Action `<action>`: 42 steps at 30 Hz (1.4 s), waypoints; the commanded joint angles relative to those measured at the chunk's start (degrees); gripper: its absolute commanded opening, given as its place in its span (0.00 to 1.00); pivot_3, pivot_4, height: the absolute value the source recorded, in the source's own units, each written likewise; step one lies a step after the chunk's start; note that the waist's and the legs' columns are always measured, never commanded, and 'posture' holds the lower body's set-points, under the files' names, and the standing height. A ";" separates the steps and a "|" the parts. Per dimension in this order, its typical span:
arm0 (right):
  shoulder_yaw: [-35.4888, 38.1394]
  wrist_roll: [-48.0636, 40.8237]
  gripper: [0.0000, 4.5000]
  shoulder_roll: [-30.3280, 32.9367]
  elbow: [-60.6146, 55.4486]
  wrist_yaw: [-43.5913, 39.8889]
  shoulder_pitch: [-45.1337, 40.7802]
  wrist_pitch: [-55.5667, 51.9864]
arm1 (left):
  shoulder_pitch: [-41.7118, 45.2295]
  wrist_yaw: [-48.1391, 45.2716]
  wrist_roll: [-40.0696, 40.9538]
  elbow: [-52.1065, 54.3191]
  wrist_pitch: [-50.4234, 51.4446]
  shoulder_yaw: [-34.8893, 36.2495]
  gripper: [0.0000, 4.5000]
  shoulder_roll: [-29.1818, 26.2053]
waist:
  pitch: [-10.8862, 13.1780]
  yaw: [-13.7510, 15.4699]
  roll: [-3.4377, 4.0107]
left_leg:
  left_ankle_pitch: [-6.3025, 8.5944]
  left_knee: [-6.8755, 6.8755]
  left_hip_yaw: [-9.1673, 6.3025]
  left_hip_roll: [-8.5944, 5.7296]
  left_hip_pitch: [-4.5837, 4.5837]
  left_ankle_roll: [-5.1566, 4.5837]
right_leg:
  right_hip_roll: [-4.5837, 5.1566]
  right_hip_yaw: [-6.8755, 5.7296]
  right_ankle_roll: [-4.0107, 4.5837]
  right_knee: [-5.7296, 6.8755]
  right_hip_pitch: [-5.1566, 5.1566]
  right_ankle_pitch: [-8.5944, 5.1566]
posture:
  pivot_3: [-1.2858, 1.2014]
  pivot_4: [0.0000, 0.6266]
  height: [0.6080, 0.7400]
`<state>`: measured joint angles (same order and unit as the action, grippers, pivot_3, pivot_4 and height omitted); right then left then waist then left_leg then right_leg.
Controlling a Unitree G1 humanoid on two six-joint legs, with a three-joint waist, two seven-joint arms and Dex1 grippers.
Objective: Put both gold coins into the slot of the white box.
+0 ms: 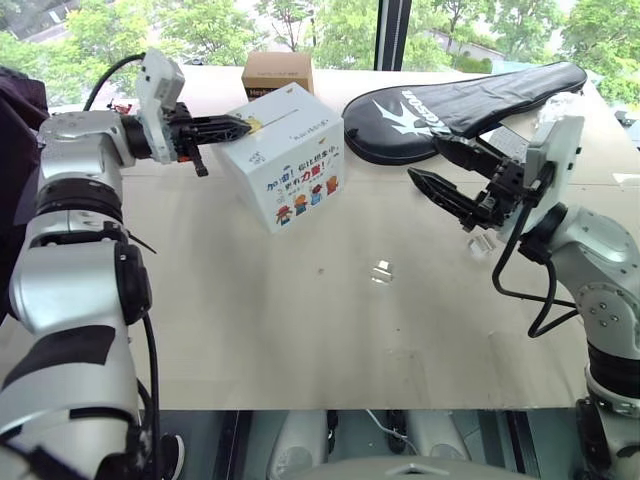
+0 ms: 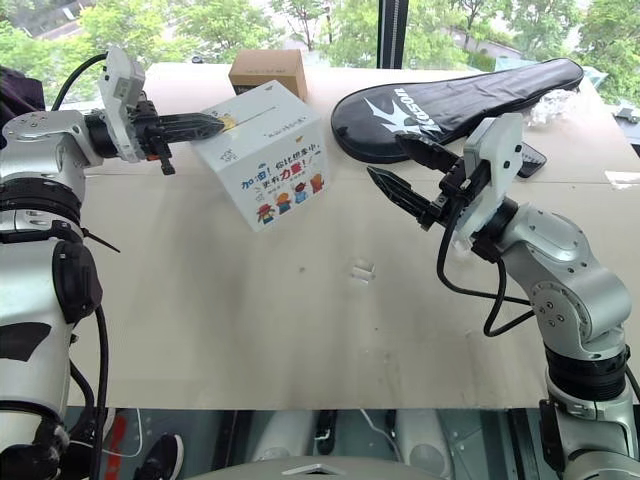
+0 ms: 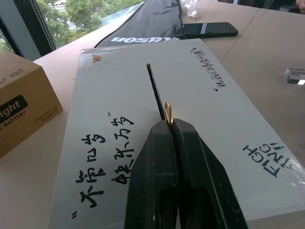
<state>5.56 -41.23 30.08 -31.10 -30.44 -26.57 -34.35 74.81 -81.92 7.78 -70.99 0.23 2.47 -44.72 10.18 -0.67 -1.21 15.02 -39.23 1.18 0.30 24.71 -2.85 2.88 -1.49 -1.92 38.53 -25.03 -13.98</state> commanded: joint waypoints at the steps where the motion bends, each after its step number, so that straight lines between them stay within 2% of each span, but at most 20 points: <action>1: 0.85 -1.03 0.66 -0.23 -2.31 0.46 -1.74 0.51 | 0.65 0.39 -1.54 -0.11 0.83 0.15 0.00 0.21 | 0.00 0.00 0.00 | 0.00 -0.04 0.00 0.00 -0.01 -0.01 | 0.00 0.00 0.00 0.05 0.00 0.00 | 0.52 0.24 1.00; 19: 0.10 -1.57 0.66 -1.07 -2.14 2.18 -4.00 -1.16 | 0.95 5.05 -3.23 -0.22 0.96 0.61 0.00 0.93 | -0.03 0.06 -0.01 | 0.00 -0.22 0.00 0.00 -0.09 -0.02 | 0.00 0.03 0.01 0.38 0.00 0.01 | 0.52 0.24 1.00; 21: 0.15 -1.51 0.68 -1.11 -2.05 2.18 -4.13 -1.13 | 1.01 5.83 -3.30 -0.39 0.94 0.88 0.14 1.00 | -0.03 0.03 -0.01 | 0.00 -0.24 0.00 -0.01 -0.09 -0.02 | 0.00 0.03 0.01 0.39 0.01 0.01 | 0.52 0.24 1.00; 22: 0.16 -1.42 0.68 -1.08 -2.04 2.16 -4.15 -1.09 | 0.99 5.82 -3.41 -0.40 0.84 0.90 0.17 1.00 | -0.03 0.01 -0.01 | 0.00 -0.24 0.00 0.00 -0.09 -0.02 | 0.00 0.03 0.01 0.40 0.01 0.01 | 0.52 0.24 1.00; 29: 0.25 -1.58 0.68 -1.10 -2.12 2.25 -4.22 -1.17 | 1.27 5.53 -2.94 -0.22 1.25 1.95 0.93 1.24 | -0.03 -0.01 -0.01 | 0.00 -0.24 0.01 -0.01 -0.09 -0.02 | 0.00 0.03 0.01 0.39 0.00 0.01 | 0.52 0.24 1.00; 30: 0.27 -1.66 0.68 -1.12 -2.22 2.29 -4.14 -1.19 | 1.46 5.51 -2.57 -0.21 1.41 2.34 0.99 1.29 | -0.03 -0.02 -0.01 | 0.00 -0.24 0.01 -0.01 -0.09 -0.02 | 0.00 0.04 0.01 0.39 0.00 0.01 | 0.52 0.24 1.00; 38: 1.17 -2.41 0.68 -0.33 -3.22 1.93 -1.62 -1.55 | 4.45 -0.59 4.52 3.24 4.91 8.74 0.99 1.11 | -0.03 0.00 -0.02 | -0.02 -0.24 -0.03 0.00 -0.01 0.01 | 0.00 0.00 0.00 0.36 -0.02 0.01 | 0.52 0.24 1.00; 42: 3.32 -2.71 0.68 1.23 -3.60 1.27 2.31 -1.05 | 1.81 -5.78 8.83 13.68 12.18 9.97 0.99 0.82 | -0.03 -0.02 -0.02 | -0.10 -0.24 -0.01 -0.01 0.01 0.16 | 0.01 0.01 0.00 0.31 -0.01 0.01 | 0.52 0.24 1.00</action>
<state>6.01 -42.84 30.69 -32.43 -28.79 -24.78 -36.08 76.90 -85.58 13.51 -63.61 9.35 11.02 -42.92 10.15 -0.69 -1.23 14.90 -39.47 1.17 0.29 24.72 -2.66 2.89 -1.47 -1.92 38.84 -25.04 -13.96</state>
